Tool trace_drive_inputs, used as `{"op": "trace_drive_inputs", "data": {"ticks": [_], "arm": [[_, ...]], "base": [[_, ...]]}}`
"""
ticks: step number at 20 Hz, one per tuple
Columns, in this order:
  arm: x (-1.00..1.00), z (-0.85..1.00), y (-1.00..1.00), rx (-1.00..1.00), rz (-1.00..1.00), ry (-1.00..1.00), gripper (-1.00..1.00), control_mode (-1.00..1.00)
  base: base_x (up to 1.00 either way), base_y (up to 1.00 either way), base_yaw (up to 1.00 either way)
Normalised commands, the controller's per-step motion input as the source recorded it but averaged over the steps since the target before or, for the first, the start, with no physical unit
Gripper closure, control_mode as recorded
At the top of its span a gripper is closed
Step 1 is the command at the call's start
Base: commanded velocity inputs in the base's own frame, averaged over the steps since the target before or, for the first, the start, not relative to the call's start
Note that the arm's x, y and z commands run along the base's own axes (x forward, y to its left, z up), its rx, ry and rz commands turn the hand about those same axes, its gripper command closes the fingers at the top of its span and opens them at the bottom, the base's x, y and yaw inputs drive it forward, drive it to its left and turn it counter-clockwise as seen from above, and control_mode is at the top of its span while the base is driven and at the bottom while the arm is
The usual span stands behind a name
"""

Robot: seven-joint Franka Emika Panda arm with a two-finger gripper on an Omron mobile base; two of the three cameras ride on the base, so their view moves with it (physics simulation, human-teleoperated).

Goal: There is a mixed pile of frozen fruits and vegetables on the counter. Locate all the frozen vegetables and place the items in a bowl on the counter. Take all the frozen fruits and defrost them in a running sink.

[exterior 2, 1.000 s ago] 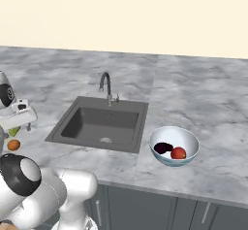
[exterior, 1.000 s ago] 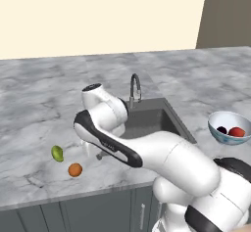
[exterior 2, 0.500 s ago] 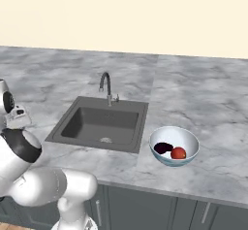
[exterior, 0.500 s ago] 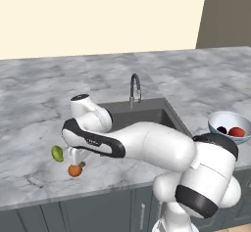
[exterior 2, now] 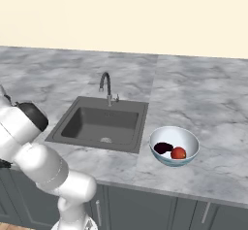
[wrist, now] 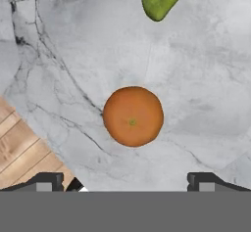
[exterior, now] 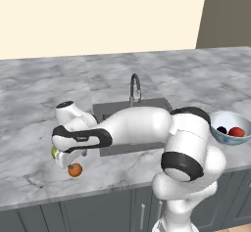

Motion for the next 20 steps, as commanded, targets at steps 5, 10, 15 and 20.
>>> {"op": "trace_drive_inputs", "data": {"ticks": [5, 10, 15, 20], "arm": [[0.50, -0.48, 0.29, -0.03, 0.00, 0.00, -1.00, -1.00], [0.10, -0.29, 0.29, -0.06, -0.02, 0.02, -1.00, -1.00], [-0.23, -0.16, 0.03, 0.00, -0.08, 0.04, -1.00, -1.00], [-0.05, -0.21, -0.08, -0.01, -0.08, 0.02, -1.00, -1.00]], "base": [[0.00, 0.00, 0.00], [0.00, 0.00, 0.00], [0.00, 0.00, 0.00], [0.00, 0.00, 0.00]]}}
